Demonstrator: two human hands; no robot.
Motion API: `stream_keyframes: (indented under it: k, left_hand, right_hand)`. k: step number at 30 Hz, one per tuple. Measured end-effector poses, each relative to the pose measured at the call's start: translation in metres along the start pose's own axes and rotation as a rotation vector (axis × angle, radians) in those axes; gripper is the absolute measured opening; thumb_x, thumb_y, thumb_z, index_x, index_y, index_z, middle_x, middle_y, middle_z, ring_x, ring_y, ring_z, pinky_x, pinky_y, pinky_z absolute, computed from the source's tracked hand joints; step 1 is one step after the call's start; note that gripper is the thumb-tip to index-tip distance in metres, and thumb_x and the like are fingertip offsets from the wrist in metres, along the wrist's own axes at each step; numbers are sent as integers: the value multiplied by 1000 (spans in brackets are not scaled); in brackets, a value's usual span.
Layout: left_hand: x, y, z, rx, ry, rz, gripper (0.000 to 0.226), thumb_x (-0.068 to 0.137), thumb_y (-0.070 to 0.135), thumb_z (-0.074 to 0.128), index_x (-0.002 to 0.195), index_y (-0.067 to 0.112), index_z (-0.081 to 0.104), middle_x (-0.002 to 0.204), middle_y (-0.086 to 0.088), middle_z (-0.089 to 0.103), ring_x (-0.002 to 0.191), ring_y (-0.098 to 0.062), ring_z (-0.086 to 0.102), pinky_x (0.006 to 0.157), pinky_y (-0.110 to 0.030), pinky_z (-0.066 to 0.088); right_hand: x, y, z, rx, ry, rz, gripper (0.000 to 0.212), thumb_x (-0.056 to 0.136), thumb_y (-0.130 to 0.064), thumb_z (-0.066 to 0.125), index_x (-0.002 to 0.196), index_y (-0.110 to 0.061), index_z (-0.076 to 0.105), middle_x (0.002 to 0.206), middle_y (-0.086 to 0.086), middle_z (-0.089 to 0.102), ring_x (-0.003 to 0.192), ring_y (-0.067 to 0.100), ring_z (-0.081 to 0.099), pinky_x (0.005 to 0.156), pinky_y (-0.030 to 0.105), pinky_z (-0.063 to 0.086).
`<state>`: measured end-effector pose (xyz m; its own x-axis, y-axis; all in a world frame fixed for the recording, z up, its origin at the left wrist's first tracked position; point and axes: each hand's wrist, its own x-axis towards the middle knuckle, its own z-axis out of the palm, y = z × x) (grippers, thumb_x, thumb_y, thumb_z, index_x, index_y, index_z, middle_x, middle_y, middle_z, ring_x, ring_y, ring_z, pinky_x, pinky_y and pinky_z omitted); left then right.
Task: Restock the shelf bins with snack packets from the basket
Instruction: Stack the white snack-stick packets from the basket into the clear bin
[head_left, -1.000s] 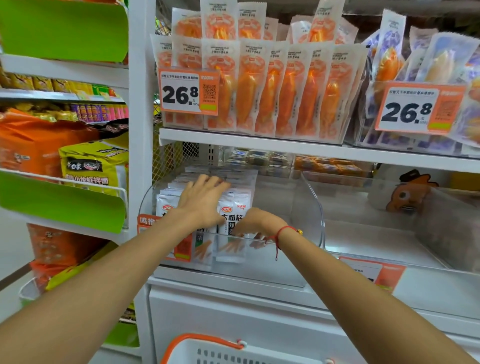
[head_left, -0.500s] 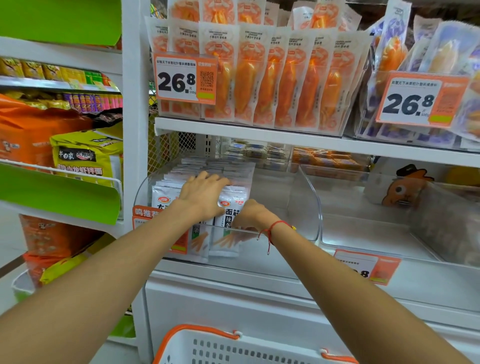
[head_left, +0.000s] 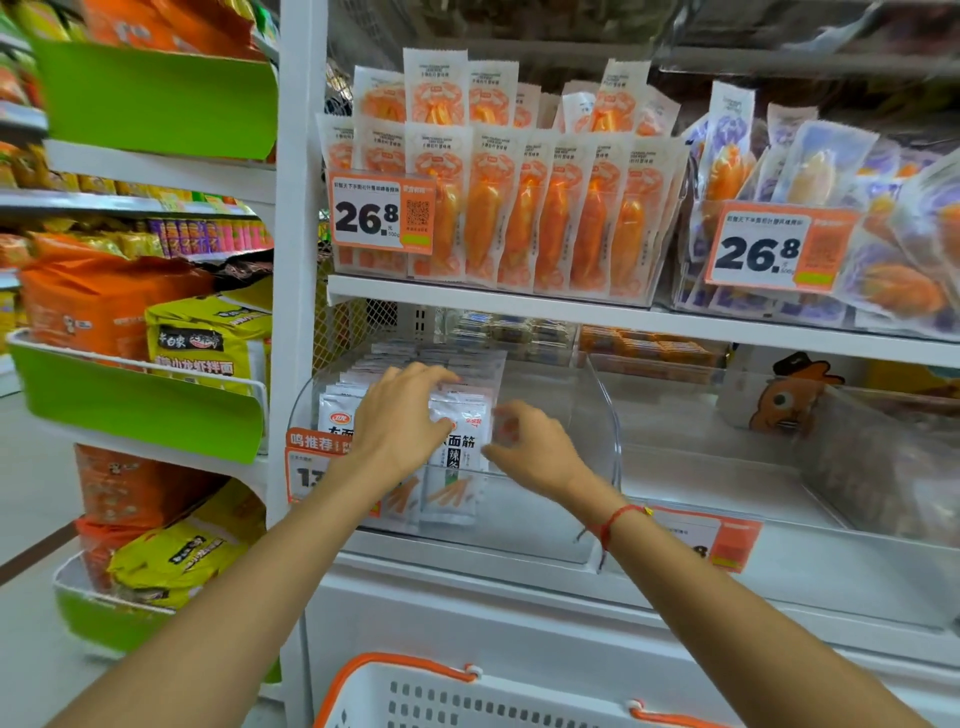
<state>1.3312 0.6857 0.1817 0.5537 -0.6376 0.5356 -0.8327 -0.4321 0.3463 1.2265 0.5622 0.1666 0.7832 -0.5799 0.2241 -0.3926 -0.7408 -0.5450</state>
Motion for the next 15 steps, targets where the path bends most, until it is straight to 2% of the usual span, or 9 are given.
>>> stream_keyframes:
  k: [2,5,8,10,13,15]
  left_hand:
    - [-16,7,-5,-95,68,-39,35,85,25,67,118,34,58,117,16,60,110,-11,52,82,-31,47]
    - [-42,14,-6,-250,49,-128,26,83,24,68,106,36,62,97,22,62,91,-4,59,75,-27,50]
    - [-76,13,6,-397,-23,-191,20,82,24,70,95,37,62,88,22,62,81,-2,60,75,-29,52]
    - [-106,6,22,-450,-90,-234,23,81,20,71,92,39,60,88,23,64,80,0,61,76,-29,53]
    - [-150,-6,53,-509,-204,-308,28,84,19,69,89,44,57,91,22,64,84,1,61,79,-32,53]
    - [-177,-13,77,-536,-267,-357,29,85,17,68,88,43,56,91,19,64,83,0,61,81,-34,53]
  right_hand:
    - [-21,-2,-6,47,129,-120,34,84,-24,68,118,-22,60,106,-4,63,93,12,56,85,29,48]
    - [-50,-1,-11,105,152,-166,16,83,-25,69,99,-26,68,87,-7,65,77,10,57,75,25,50]
    - [-82,15,3,197,28,-94,9,84,-22,68,92,-26,70,78,-7,64,71,12,61,73,26,50]
    - [-106,36,24,238,-65,-40,12,85,-18,67,87,-30,67,75,-6,65,71,16,65,72,29,53]
    - [-141,71,56,289,-182,75,14,90,-14,59,90,-26,66,82,4,68,72,17,66,65,24,52]
    - [-161,93,76,311,-244,139,13,92,-12,56,96,-20,67,86,6,67,71,14,64,68,24,53]
